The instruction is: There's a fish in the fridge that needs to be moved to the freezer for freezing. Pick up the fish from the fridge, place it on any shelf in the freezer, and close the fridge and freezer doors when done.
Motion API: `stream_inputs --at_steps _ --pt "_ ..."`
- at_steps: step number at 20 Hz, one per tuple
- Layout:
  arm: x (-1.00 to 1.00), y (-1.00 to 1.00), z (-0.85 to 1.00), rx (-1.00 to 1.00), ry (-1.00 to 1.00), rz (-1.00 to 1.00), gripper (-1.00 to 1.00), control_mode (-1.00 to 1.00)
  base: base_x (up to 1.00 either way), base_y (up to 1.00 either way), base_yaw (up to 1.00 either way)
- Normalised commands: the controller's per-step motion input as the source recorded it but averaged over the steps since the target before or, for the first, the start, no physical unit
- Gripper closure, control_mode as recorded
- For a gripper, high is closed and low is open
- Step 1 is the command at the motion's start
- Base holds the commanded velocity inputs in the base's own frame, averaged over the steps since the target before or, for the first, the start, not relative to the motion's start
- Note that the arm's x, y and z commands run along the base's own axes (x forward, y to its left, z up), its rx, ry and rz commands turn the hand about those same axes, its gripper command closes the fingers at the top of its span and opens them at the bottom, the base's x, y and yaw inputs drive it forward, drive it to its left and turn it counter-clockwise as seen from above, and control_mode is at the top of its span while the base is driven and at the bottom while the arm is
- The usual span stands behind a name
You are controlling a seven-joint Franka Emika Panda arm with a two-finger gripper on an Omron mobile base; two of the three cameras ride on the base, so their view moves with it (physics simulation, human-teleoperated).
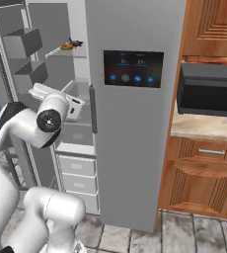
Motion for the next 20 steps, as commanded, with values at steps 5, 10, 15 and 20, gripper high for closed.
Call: stream_inputs --at_steps 5,10,15,20 --pt "-0.83 0.0 0.6 -0.04 0.13 -0.06 -1.0 -1.0 0.0 0.0 0.0" --pt "-0.83 0.08 0.28 -0.07 0.09 0.0 -1.0 -1.0 0.0 0.0 0.0" --pt "-0.83 0.22 0.04 -0.07 0.02 0.0 -1.0 -1.0 0.0 0.0 0.0" --pt "-0.51 0.52 0.0 -0.08 -0.14 0.0 -1.0 -1.0 0.0 0.0 0.0"
